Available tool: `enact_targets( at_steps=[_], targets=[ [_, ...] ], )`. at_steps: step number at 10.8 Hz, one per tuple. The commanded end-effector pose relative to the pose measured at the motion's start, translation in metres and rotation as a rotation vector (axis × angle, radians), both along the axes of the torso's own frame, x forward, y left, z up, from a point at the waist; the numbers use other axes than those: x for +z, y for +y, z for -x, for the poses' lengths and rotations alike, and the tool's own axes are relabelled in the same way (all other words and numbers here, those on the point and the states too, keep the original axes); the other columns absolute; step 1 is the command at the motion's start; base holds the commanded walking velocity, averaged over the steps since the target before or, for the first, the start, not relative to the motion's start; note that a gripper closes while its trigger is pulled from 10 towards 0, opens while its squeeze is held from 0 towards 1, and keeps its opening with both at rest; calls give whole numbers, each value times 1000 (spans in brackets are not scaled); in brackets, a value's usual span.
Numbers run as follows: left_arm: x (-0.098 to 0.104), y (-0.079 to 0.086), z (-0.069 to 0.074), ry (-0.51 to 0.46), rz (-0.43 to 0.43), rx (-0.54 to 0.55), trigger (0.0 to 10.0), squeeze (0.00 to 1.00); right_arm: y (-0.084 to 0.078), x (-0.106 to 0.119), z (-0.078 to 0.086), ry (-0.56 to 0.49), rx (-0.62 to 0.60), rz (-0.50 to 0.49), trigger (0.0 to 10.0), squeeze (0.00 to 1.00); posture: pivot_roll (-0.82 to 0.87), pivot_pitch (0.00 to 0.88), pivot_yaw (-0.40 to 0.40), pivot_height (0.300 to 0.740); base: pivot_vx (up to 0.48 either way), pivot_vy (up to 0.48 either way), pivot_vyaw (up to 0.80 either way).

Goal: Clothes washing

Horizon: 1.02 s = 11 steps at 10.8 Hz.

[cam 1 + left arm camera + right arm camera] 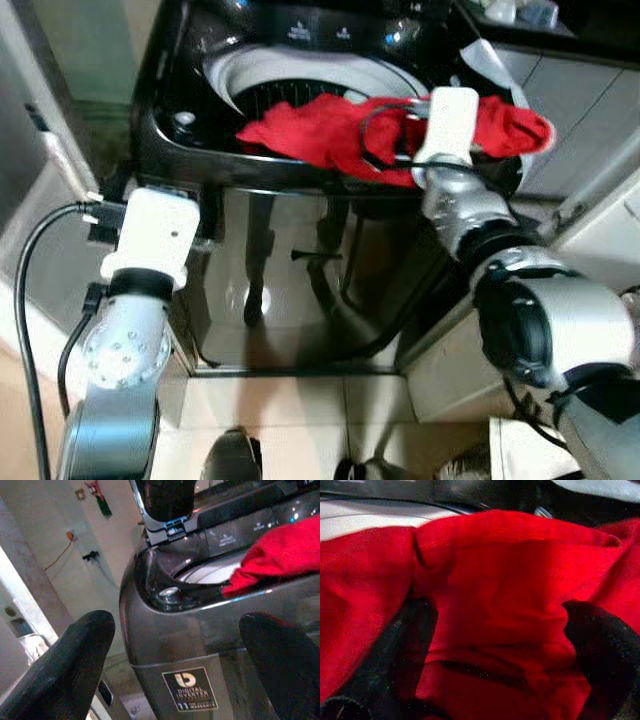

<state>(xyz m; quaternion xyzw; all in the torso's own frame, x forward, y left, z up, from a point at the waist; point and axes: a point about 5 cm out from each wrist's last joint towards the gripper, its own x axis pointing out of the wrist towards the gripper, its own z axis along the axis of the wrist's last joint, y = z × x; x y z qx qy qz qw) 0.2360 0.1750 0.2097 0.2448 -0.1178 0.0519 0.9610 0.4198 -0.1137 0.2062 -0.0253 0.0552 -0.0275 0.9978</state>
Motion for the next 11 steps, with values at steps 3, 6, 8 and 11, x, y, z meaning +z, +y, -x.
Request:
enact_targets(
  at_steps=[3, 6, 8, 11],
  targets=[
    [1, -3, 4, 18, -10, -12, 10000, 0, 40, 7, 3, -57, 184, 84, 10000, 0, 403, 224, -111, 740, 0, 0, 0],
    [3, -7, -6, 6, -2, -26, 10000, 0, 49, 44, 0, -235, 227, 99, 10000, 0, 355, 182, -113, 740, 0, 0, 0],
    [5, -16, -25, -23, 13, -74, 10000, 0, 30, 82, 1, -477, 157, 86, 10000, 0, 275, 116, -101, 740, 0, 0, 0],
    [8, -27, -45, -51, 24, -129, 10000, 0, 3, 69, 4, -533, 82, 13, 10000, 0, 197, 50, -81, 740, 0, 0, 0]
  ],
)
